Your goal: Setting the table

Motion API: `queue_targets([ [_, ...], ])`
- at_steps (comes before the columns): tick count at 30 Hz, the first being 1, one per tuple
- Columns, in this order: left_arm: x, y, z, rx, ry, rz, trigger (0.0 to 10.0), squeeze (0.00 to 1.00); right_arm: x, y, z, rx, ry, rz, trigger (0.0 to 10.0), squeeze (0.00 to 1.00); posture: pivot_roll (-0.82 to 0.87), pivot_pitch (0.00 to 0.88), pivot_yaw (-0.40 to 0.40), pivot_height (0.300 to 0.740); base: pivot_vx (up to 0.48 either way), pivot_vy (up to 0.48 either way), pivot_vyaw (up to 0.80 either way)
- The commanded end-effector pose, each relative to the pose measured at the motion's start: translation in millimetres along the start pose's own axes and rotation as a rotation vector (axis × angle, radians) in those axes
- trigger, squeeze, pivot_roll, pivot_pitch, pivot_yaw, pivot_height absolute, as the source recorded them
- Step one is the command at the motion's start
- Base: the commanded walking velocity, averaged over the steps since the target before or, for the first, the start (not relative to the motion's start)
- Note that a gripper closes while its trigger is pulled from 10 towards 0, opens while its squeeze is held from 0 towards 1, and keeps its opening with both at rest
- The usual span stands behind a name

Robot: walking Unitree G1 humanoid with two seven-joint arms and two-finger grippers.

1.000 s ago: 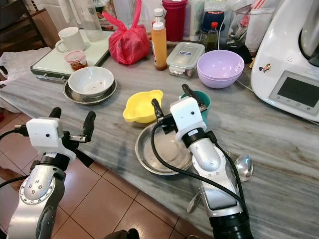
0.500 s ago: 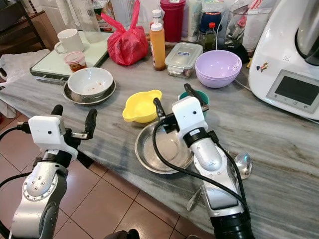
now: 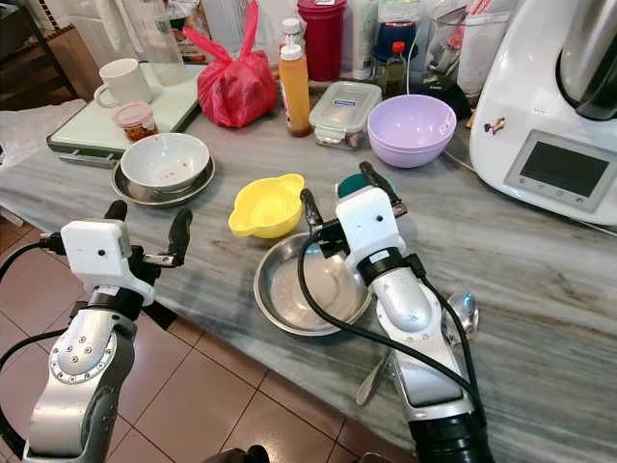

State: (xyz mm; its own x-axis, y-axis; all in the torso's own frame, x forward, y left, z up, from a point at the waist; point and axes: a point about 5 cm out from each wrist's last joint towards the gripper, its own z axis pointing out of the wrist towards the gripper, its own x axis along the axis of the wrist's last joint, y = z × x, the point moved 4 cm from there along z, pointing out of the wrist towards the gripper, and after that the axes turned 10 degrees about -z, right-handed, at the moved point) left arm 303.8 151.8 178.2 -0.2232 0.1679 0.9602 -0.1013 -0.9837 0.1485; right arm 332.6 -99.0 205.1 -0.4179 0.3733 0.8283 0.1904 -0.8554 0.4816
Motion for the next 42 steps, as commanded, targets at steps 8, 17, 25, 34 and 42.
queue_targets([
  [8, -2.9, -2.2, -1.1, -0.007, -0.012, 0.012, 10.0, 0.0, 6.6, 3.7, -2.0, -0.028, 0.016, -0.002, 10.0, 0.0, -0.17, 0.138, 0.135, 0.74, 0.0, 0.0, 0.0],
  [17, -6.5, 1.6, -0.7, -0.022, -0.023, 0.001, 10.0, 0.0, 8.5, 5.4, -1.5, -0.041, 0.02, -0.002, 10.0, 0.0, -0.2, 0.142, 0.155, 0.74, 0.0, 0.0, 0.0],
  [25, -4.3, 0.6, 2.7, -0.035, -0.019, 0.007, 10.0, 0.0, 7.7, 2.8, -3.3, -0.049, 0.013, 0.01, 10.0, 0.0, -0.18, 0.129, 0.163, 0.74, 0.0, 0.0, 0.0],
  [34, -0.9, -2.7, -0.9, -0.026, -0.012, 0.024, 10.0, 0.0, 5.2, -7.6, -4.9, -0.031, 0.01, 0.046, 10.0, 0.0, -0.1, 0.105, 0.142, 0.74, 0.0, 0.0, 0.0],
  [42, -4.4, -5.5, -7.0, 0.014, -0.014, 0.019, 10.0, 0.0, 5.1, -22.1, -11.3, 0.043, 0.012, 0.04, 10.0, 0.0, -0.08, 0.097, 0.096, 0.74, 0.0, 0.0, 0.18],
])
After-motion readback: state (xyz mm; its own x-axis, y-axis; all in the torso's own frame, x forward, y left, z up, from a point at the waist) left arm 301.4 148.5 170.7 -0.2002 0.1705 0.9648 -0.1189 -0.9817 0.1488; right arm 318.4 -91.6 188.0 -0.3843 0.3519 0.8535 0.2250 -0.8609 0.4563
